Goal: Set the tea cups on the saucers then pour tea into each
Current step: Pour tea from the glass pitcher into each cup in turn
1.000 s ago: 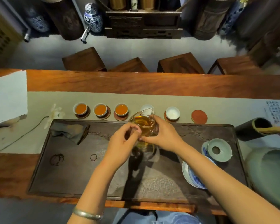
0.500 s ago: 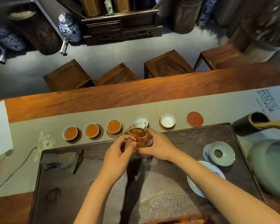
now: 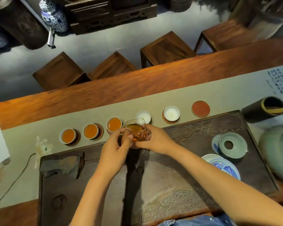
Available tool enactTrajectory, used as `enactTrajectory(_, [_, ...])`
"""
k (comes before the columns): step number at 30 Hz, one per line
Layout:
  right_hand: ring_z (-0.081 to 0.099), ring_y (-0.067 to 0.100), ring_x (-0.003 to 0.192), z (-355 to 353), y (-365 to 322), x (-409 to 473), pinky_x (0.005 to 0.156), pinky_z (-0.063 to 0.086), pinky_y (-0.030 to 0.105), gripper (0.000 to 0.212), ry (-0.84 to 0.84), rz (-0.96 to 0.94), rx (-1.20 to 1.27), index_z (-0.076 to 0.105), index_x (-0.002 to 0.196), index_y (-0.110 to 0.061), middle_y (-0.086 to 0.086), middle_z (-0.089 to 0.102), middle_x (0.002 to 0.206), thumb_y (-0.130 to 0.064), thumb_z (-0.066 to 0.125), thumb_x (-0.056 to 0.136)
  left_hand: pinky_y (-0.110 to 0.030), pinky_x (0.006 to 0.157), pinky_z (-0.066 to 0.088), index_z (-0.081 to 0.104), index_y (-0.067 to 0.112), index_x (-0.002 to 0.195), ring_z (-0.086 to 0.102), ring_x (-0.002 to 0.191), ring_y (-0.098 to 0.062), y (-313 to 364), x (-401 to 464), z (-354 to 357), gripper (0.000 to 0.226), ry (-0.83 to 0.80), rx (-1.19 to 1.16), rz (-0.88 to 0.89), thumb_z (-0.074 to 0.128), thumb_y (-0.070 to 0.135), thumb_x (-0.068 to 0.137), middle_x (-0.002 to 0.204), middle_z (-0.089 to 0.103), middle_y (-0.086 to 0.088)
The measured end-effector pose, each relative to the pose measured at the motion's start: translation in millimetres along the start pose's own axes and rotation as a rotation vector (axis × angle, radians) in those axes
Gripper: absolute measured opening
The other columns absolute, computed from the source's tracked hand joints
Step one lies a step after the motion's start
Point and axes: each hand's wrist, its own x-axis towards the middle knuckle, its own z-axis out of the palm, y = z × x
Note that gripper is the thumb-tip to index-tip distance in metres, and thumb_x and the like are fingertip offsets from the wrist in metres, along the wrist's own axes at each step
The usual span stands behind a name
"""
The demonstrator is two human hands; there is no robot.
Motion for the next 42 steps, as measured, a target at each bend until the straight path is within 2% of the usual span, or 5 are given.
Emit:
enactTrajectory(3, [0.067, -0.007, 0.093, 0.9, -2.6, 1.2, 0.084, 0.053, 0.023, 0.059, 0.011, -0.014, -0.040, 0.062, 0.109, -0.049, -0.024, 0.072, 0.101, -0.063, 0.084, 0.057, -0.019, 0.075, 0.048, 0.062, 0.030, 0.112, 0.063, 0.090, 0.005, -1.5, 3.6, -1.1, 0.017, 0.003, 0.024, -0.001, 0.053, 0.030, 0.097, 0.100, 0.069, 0.015])
enactTrajectory(17, [0.065, -0.015, 0.088, 2.0, -0.9, 5.7, 0.072, 0.045, 0.010, 0.049, 0.030, 0.012, -0.023, 0.061, 0.097, -0.055, -0.034, 0.069, 0.097, -0.067, 0.083, 0.055, -0.022, 0.068, 0.047, 0.054, 0.037, 0.103, 0.063, 0.077, 0.003, -3.0, 8.4, -1.3, 0.011, 0.041, -0.046, -0.032, 0.058, 0.031, 0.094, 0.090, 0.068, 0.008])
enactTrajectory(23, [0.067, -0.011, 0.089, 3.0, -0.5, 5.2, 0.076, 0.049, 0.016, 0.059, 0.023, 0.013, 0.004, 0.062, 0.104, -0.046, -0.029, 0.072, 0.097, -0.068, 0.083, 0.054, -0.009, 0.055, 0.041, 0.054, 0.031, 0.099, 0.056, 0.061, 0.007, -3.6, 8.9, -0.8, 0.007, 0.050, -0.055, -0.025, 0.059, 0.029, 0.094, 0.080, 0.066, 0.007])
enactTrajectory(35, [0.068, -0.003, 0.096, 2.1, -0.9, 5.4, 0.094, 0.053, 0.030, 0.070, 0.001, 0.025, 0.000, 0.063, 0.118, -0.034, -0.018, 0.074, 0.104, -0.064, 0.083, 0.058, -0.013, 0.058, 0.044, 0.053, 0.036, 0.098, 0.060, 0.067, 0.003, -2.1, 9.0, -2.5, 0.008, 0.053, -0.045, -0.025, 0.058, 0.029, 0.095, 0.084, 0.069, 0.004])
enactTrajectory(42, [0.066, -0.008, 0.091, 2.6, -2.8, 4.1, 0.083, 0.052, 0.022, 0.065, 0.014, 0.035, -0.018, 0.064, 0.113, -0.038, -0.022, 0.073, 0.100, -0.066, 0.081, 0.057, -0.013, 0.058, 0.044, 0.054, 0.034, 0.099, 0.060, 0.067, 0.003, -1.5, 9.7, -3.5, 0.008, 0.047, -0.055, -0.038, 0.058, 0.030, 0.095, 0.085, 0.068, 0.004])
